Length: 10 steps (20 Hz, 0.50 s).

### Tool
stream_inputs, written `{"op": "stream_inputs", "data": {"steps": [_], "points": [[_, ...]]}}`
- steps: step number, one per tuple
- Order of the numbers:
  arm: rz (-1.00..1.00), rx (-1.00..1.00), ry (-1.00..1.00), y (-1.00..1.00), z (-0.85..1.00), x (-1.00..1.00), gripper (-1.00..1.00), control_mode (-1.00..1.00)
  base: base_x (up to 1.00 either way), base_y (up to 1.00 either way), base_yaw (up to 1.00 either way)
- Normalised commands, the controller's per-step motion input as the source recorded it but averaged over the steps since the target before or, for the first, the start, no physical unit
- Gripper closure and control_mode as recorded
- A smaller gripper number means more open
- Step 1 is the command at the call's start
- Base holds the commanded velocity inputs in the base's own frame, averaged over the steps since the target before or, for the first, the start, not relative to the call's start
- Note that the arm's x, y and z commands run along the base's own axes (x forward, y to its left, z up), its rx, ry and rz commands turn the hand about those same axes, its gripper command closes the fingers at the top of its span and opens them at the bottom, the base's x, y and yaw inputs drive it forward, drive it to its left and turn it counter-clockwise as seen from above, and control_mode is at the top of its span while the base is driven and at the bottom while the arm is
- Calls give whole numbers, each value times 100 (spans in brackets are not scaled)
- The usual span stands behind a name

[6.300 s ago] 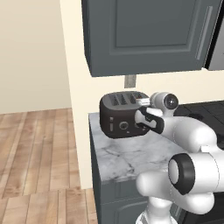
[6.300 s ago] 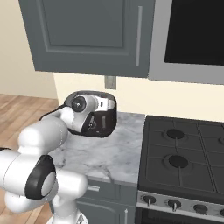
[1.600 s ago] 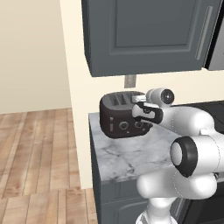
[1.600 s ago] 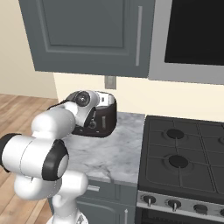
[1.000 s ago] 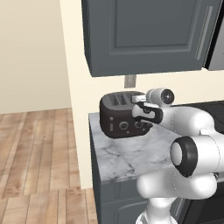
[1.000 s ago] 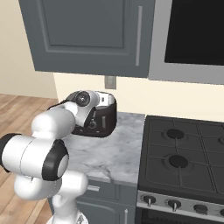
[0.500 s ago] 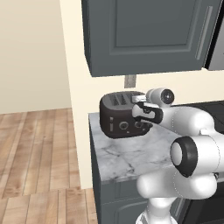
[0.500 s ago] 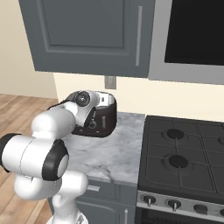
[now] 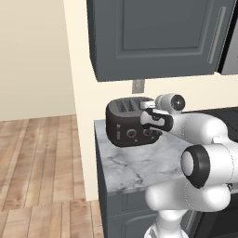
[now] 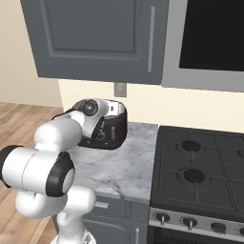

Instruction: Start the toaster. Once the lever pops up, take the bread to the plate on the dining counter.

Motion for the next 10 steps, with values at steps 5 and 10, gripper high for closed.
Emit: {"op": "stream_inputs", "data": {"steps": [5,10], "points": [[0,0,0,0,0,0,-100,-100,0,0,0],[0,0,0,0,0,0,-100,-100,0,0,0]]}}
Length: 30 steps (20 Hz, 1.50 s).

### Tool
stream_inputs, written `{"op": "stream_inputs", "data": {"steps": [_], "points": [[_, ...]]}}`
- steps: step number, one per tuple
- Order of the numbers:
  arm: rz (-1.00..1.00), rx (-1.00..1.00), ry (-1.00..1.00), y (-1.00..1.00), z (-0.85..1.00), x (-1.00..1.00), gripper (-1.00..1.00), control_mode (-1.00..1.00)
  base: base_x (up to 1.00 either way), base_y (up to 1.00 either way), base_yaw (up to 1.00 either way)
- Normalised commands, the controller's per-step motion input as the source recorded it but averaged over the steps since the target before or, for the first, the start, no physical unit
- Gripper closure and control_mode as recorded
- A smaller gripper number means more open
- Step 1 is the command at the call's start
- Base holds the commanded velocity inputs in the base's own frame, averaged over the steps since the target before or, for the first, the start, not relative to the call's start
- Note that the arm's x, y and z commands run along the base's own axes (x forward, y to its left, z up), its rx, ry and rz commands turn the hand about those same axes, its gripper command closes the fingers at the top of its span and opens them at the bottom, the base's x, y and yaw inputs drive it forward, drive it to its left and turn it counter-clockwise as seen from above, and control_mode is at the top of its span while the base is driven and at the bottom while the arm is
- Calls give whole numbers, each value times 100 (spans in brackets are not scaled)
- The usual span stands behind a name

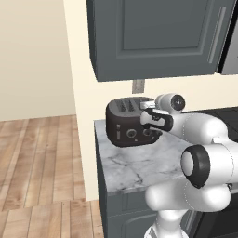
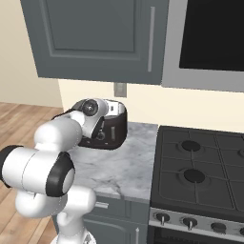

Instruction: Start the toaster. Once the lever pops up, take the bread to the plate on the dining counter.

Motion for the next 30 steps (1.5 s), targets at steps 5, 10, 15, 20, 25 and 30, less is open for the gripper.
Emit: {"op": "stream_inputs", "data": {"steps": [5,10,15,20,25,30], "points": [[0,0,0,0,0,0,-100,-100,0,0,0],[0,0,0,0,0,0,-100,-100,0,0,0],[0,0,0,0,0,0,-100,-100,0,0,0],[0,0,0,0,0,0,-100,-100,0,0,0],[0,0,0,0,0,0,-100,-100,0,0,0],[0,0,0,0,0,0,-100,-100,0,0,0]]}}
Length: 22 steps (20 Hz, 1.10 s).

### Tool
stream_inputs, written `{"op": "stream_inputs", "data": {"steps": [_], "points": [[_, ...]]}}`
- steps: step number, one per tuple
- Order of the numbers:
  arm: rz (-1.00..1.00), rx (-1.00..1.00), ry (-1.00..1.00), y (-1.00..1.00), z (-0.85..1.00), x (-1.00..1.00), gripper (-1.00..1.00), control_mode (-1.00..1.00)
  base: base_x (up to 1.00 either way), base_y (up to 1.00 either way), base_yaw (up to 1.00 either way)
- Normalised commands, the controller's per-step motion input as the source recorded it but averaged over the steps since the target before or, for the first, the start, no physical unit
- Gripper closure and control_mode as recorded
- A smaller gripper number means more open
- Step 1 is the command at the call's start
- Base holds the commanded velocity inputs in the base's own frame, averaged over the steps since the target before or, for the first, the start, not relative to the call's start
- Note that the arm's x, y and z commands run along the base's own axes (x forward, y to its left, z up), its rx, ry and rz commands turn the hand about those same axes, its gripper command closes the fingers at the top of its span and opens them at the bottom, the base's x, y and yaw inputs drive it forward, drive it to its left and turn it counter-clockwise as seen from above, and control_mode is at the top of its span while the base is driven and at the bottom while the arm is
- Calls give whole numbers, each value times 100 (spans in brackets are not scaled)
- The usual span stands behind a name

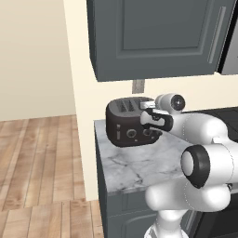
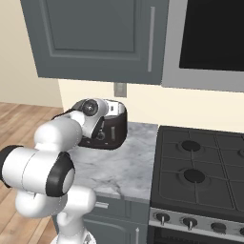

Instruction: Start the toaster. Once the lever pops up, take the bread to the plate on the dining counter.

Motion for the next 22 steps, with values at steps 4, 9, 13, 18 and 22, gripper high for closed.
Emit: {"op": "stream_inputs", "data": {"steps": [4,9,13,18,22], "points": [[0,0,0,0,0,0,-100,-100,0,0,0],[0,0,0,0,0,0,-100,-100,0,0,0],[0,0,0,0,0,0,-100,-100,0,0,0],[0,0,0,0,0,0,-100,-100,0,0,0],[0,0,0,0,0,0,-100,-100,0,0,0]]}}
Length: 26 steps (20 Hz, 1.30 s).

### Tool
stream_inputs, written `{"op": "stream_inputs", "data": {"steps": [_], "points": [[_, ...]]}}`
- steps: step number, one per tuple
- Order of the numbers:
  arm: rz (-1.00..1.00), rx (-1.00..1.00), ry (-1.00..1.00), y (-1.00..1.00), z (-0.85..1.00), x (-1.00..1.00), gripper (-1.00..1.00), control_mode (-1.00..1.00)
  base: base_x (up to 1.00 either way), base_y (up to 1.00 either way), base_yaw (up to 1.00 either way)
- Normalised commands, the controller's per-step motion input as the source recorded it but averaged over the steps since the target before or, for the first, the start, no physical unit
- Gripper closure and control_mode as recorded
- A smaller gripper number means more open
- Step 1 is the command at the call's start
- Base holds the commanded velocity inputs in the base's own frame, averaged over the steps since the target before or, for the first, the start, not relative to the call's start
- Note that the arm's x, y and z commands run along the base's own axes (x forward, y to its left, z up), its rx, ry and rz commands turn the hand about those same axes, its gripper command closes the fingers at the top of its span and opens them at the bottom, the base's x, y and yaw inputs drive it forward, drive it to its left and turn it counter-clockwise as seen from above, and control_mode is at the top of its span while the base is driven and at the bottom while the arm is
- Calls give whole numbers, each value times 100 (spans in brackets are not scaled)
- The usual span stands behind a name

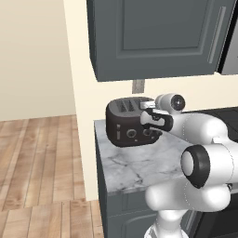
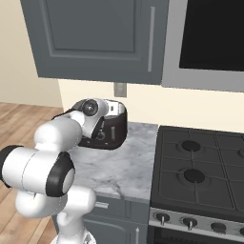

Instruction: Start the toaster. Once the lever pops up, take the bread to the plate on the dining counter.

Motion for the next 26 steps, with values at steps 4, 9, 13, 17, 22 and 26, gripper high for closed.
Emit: {"op": "stream_inputs", "data": {"steps": [4,9,13,17,22,26], "points": [[0,0,0,0,0,0,-100,-100,0,0,0],[0,0,0,0,0,0,-100,-100,0,0,0],[0,0,0,0,0,0,-100,-100,0,0,0],[0,0,0,0,0,0,-100,-100,0,0,0],[0,0,0,0,0,0,-100,-100,0,0,0],[0,0,0,0,0,0,-100,-100,0,0,0]]}}
